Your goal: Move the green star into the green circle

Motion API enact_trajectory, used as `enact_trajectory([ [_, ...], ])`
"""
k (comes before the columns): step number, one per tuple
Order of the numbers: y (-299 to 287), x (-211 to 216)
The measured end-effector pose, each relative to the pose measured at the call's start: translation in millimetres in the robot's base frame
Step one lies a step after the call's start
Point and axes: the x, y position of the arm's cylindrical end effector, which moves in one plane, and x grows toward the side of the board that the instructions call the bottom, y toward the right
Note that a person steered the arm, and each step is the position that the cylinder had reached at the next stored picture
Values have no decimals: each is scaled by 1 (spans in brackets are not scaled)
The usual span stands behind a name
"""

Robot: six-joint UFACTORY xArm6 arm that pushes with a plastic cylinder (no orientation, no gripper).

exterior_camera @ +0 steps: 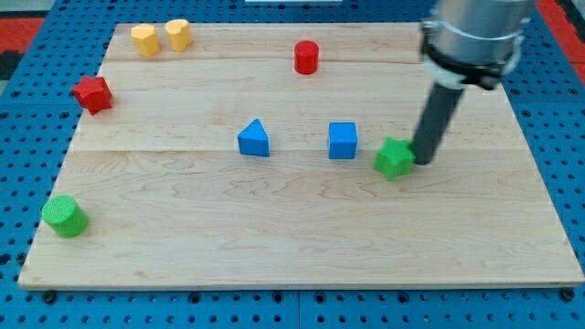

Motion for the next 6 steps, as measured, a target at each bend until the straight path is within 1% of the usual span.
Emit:
enact_trajectory([
  [1,-79,17],
  [2,-164,21],
  [3,-174,-3],
  [4,-182,-19],
  [5,-240,-13],
  [6,-301,6],
])
